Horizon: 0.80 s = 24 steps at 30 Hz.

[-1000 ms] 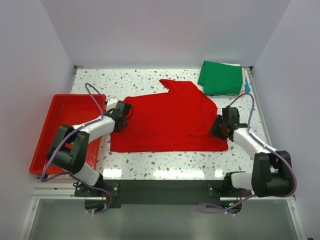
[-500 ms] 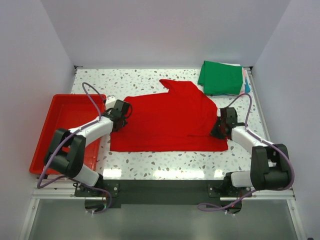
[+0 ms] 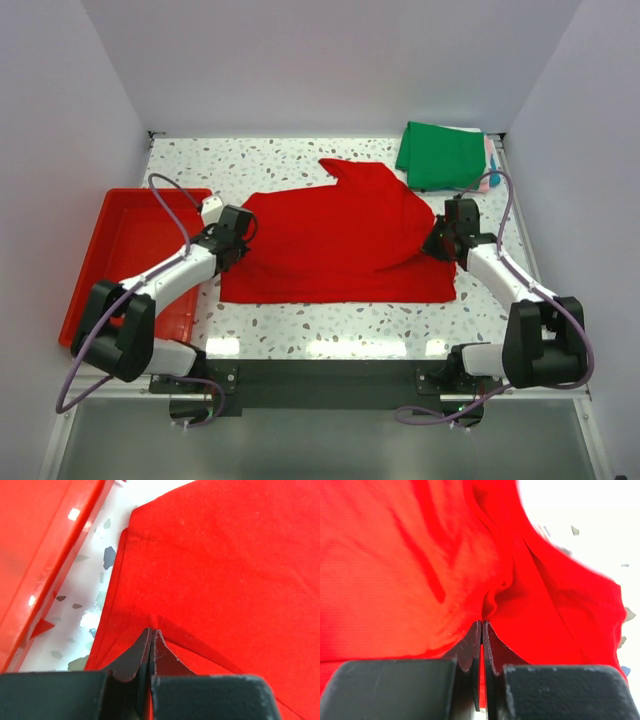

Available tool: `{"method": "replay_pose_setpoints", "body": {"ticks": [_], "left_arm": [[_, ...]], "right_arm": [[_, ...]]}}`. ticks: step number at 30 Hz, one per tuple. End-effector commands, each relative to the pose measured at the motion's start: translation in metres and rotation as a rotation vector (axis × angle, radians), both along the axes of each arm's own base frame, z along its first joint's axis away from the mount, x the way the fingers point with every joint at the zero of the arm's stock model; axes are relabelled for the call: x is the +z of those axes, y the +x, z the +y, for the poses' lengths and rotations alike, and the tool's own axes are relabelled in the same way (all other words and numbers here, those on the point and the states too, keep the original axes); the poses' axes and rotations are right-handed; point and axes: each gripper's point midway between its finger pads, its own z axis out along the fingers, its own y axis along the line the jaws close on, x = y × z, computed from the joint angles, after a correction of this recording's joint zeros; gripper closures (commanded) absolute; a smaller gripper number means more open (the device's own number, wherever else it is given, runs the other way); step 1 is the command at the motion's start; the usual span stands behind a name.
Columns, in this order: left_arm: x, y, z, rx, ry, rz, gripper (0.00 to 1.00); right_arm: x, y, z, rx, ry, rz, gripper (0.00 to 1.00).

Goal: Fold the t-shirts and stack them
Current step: Fold the tshirt

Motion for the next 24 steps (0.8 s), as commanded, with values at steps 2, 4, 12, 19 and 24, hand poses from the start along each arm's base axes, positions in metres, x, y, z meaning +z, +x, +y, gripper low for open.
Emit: {"method": "replay_pose_setpoints", "body": {"ticks": [2, 4, 12, 19, 24], "left_arm": [[0.013, -0.003, 0.009, 0.06, -0.013, -0.051, 1.0], [0.012, -0.006, 0.011, 0.071, -0.011, -0.046, 1.0], [0.014, -0.015, 0.017, 0.116, -0.017, -0.043, 1.0], [0.018, -0.025, 0.026, 0.156, -0.001, -0.044, 1.0], [0.017, -0.029, 0.029, 0.169, 0.003, -0.036, 1.0]], "right_arm": [[0.048, 0.027, 0.007, 0.005, 0.024, -0.125, 1.0], [0.052, 0.031, 0.01, 0.01, 0.026, -0.136, 1.0], [0.078, 0.055, 0.028, 0.054, 0.047, -0.198, 1.0], [0.091, 0.072, 0.041, 0.072, 0.056, -0.241, 1.0], [0.095, 0.083, 0.052, 0.088, 0.053, -0.26, 1.0]]}}
